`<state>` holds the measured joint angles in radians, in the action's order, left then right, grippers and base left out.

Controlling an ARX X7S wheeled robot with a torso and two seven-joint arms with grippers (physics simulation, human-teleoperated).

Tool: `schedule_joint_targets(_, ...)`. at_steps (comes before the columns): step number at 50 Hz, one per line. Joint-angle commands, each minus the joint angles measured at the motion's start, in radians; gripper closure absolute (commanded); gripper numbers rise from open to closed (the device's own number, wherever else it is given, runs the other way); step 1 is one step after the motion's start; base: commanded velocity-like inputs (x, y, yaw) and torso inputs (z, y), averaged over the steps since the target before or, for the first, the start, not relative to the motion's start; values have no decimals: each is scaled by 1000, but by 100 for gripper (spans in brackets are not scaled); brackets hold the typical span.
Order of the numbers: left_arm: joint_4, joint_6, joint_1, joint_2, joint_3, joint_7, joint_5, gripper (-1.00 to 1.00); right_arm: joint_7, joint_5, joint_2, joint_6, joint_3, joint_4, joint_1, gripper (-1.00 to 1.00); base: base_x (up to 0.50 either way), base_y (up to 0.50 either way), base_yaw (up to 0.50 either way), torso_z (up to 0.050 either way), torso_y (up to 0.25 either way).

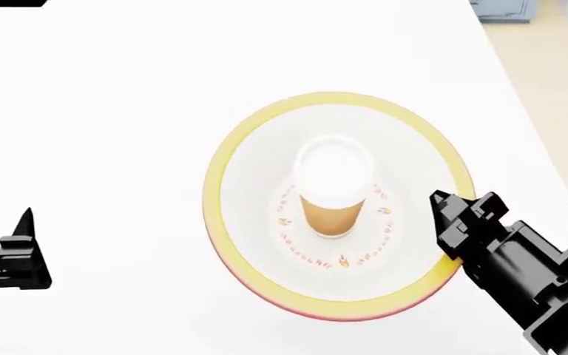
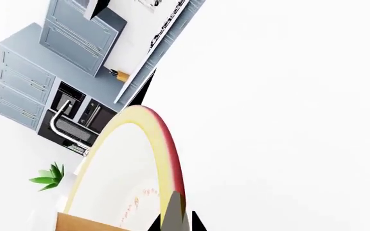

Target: Place the cup inside the bowl on the dining table and move the bowl to any counter.

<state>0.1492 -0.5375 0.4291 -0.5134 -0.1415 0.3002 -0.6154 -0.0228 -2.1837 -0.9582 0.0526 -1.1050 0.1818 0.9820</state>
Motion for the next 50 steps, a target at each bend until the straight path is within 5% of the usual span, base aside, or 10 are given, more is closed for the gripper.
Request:
schedule_joint_targets(1, 2, 2, -4, -3, 1, 1, -2, -100, 9, 4, -3, -3, 26, -5, 6, 100, 4, -500, 0, 0, 0)
schedule_joint_targets(50, -15, 9, 10, 16, -19, 13, 6, -100, 6, 36, -11, -90, 55, -17, -35, 100, 3, -500, 0, 0, 1)
